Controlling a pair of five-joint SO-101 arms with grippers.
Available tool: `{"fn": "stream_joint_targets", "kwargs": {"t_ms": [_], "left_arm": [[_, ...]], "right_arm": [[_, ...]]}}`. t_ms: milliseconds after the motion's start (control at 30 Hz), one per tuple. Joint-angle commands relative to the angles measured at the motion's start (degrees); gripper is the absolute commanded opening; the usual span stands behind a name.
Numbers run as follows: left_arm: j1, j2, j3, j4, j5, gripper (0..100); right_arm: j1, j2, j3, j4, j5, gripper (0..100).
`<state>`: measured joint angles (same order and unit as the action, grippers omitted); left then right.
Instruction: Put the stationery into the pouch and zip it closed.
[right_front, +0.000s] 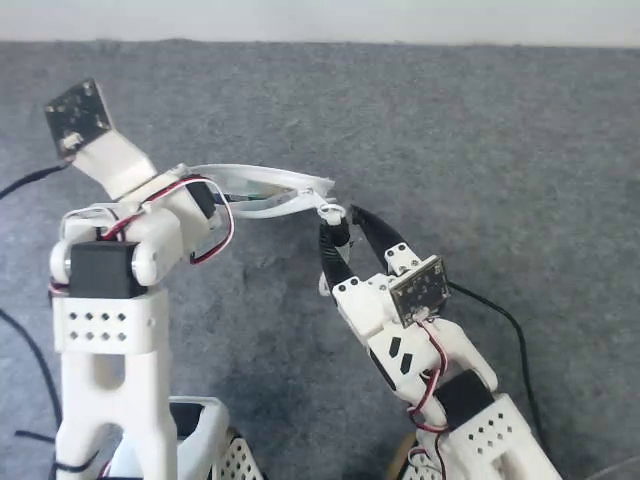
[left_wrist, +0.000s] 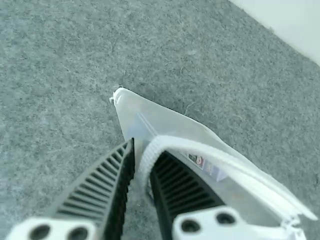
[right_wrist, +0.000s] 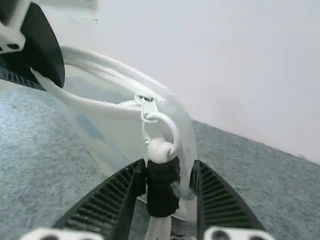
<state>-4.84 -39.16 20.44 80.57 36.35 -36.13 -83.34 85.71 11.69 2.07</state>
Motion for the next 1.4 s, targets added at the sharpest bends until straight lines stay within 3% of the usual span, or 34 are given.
{"fn": "stream_joint_targets", "kwargs": {"t_ms": [0, 633, 933, 1133, 1367], "left_arm": [[-0.53, -2.73, -0.31, -2.11, 0.70, 1], [-0.44, -2.73, -0.57, -2.20, 0.70, 1], [-0.44, -2.73, -0.66, -2.29, 0.70, 1], [-0.53, -2.73, -0.66, -2.29, 0.70, 1], [-0.44, -2.73, -0.66, -2.29, 0.70, 1]], "right_arm": [[-0.75, -0.48, -0.62, -1.54, 0.79, 13.9], [-0.75, -0.31, -2.37, -1.54, -1.49, 13.9], [-0.57, 12.79, -9.93, -1.10, -1.67, 14.0], [-0.48, 10.24, -9.67, -0.92, -1.67, 13.9], [-0.48, 4.79, -7.21, -0.22, -1.58, 6.9]]}}
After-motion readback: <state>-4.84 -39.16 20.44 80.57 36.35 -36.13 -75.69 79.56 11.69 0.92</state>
